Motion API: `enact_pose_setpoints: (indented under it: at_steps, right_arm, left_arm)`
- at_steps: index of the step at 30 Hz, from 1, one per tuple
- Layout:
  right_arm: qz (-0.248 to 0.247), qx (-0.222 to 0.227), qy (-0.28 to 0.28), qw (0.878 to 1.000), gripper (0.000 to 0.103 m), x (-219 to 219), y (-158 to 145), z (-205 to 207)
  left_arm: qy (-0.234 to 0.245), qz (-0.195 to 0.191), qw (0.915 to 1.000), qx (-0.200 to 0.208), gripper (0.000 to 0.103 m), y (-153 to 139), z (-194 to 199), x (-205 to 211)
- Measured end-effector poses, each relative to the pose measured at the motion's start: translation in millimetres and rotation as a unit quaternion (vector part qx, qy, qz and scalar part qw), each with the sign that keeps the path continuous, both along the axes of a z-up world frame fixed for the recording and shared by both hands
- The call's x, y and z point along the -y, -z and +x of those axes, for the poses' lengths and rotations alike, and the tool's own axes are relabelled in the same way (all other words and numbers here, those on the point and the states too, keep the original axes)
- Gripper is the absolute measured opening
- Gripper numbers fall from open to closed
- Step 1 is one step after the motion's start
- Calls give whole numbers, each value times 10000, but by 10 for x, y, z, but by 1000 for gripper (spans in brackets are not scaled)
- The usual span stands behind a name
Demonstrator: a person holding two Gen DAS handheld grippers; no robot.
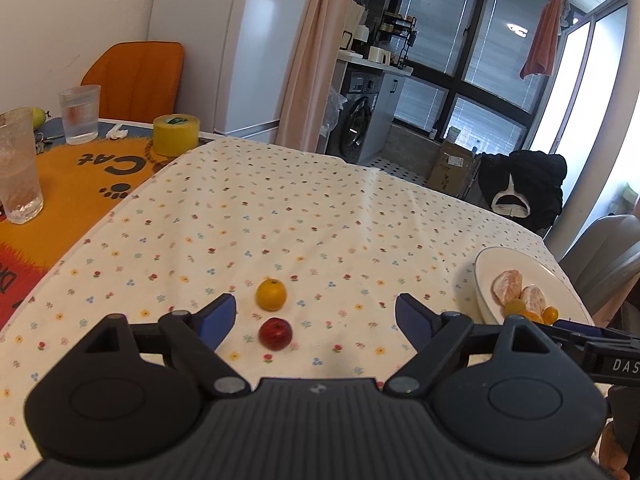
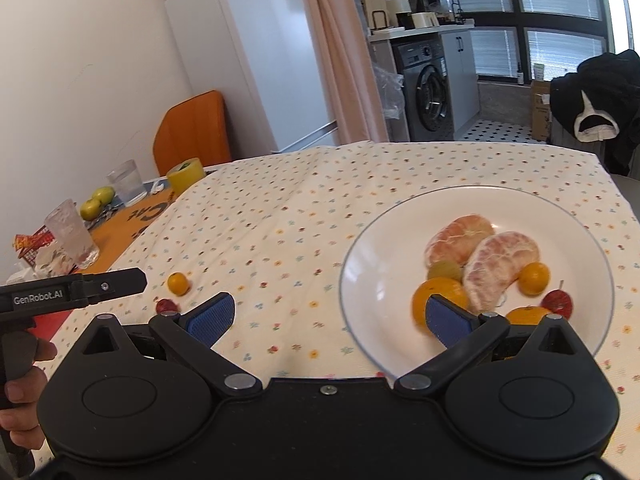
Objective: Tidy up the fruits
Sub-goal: 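Move both open tools from the plate toward the kumquat and red fruit, then close the left tool around the small red fruit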
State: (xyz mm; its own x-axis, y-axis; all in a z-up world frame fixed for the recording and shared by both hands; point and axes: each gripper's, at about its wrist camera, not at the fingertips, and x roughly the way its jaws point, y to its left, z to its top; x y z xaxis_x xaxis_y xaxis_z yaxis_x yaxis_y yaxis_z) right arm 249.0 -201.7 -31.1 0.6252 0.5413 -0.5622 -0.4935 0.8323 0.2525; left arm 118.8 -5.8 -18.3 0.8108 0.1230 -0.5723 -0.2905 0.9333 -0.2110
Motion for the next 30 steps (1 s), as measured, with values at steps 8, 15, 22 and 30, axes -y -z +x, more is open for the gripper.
enact_pose_setpoints:
  at_steps: [8, 15, 22, 30]
  right_arm:
    - [-89, 94, -198, 9997, 103, -172, 30, -46]
    - [-206, 112, -439, 9988, 95, -394, 56, -30]
    - [-257, 136, -509, 9983, 93, -527, 78, 0]
    - [-327, 87, -663, 9972, 84, -662, 97, 42]
  left_arm:
    - [-170, -83, 9998, 93, 85, 86, -92, -196]
    - [-266, -157, 9995, 81, 80, 164, -118, -325]
    - [-180, -298, 9994, -48, 55, 293, -58, -363]
    - [28, -440, 9990, -96, 37, 389, 44, -336]
